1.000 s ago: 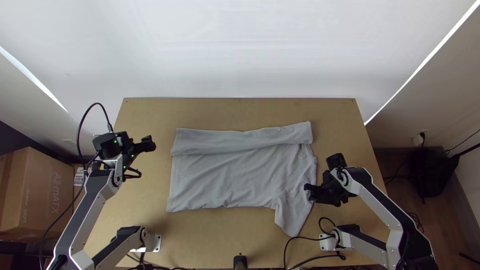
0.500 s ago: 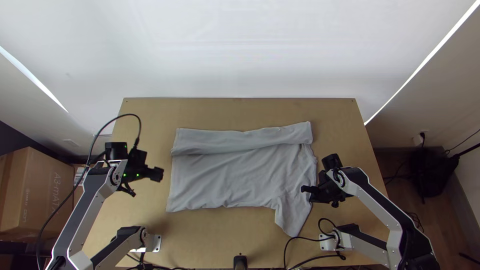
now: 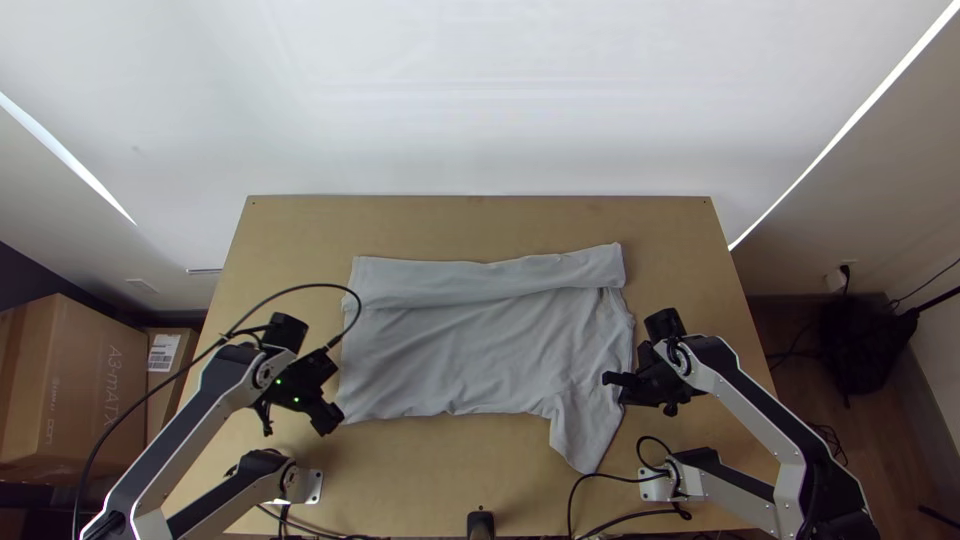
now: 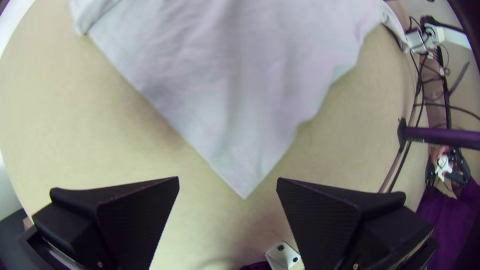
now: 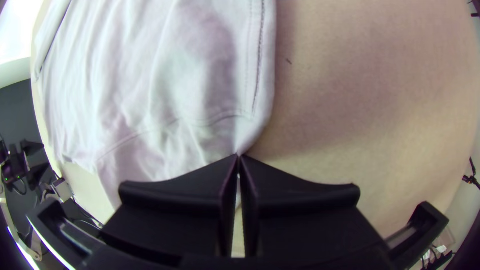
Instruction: Fold the t-shirt
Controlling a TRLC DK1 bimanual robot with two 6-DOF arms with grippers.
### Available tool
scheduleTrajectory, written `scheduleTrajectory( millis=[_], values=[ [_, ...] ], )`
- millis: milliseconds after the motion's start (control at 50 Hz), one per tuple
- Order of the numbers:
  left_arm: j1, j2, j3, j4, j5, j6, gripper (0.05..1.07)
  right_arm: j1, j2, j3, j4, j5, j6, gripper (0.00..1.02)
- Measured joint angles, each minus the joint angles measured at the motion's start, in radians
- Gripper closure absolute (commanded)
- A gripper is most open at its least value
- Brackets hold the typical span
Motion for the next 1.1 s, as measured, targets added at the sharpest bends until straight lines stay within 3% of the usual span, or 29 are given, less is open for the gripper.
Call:
scheduleTrajectory(
  millis=[120, 420, 500, 780, 860, 960, 980, 1100],
  values=[
    [-0.080, 0.035, -0.016, 0.017, -0.051, -0.047, 0.10, 0.000, -0.001, -0.001, 0.001, 0.000, 0.000, 1.00],
    [-0.088, 0.113, -0.040, 0.027, -0.079, -0.081, 0.12, -0.001, -0.014, -0.001, 0.007, 0.000, 0.000, 1.00],
    [-0.094, 0.118, -0.048, 0.027, -0.079, -0.087, 0.20, -0.004, -0.014, -0.003, 0.007, 0.000, 0.000, 1.00],
    [-0.156, 0.141, -0.051, 0.027, -0.086, -0.104, 0.21, -0.019, -0.014, -0.005, 0.007, 0.000, -0.004, 1.00],
    [-0.165, 0.160, -0.043, 0.027, -0.093, -0.115, 0.47, -0.020, -0.014, -0.005, 0.007, 0.000, -0.004, 1.00],
    [-0.165, 0.168, -0.041, 0.049, -0.104, -0.118, 1.02, -0.021, -0.014, -0.005, 0.007, 0.000, -0.004, 1.00],
    [-0.165, 0.168, -0.041, 0.058, -0.104, -0.118, 1.05, -0.021, -0.014, -0.005, 0.007, 0.000, -0.004, 1.00],
    [-0.167, 0.158, -0.053, 0.095, -0.086, -0.117, 1.04, -0.024, -0.014, -0.005, 0.007, 0.000, -0.007, 1.00]
  ],
)
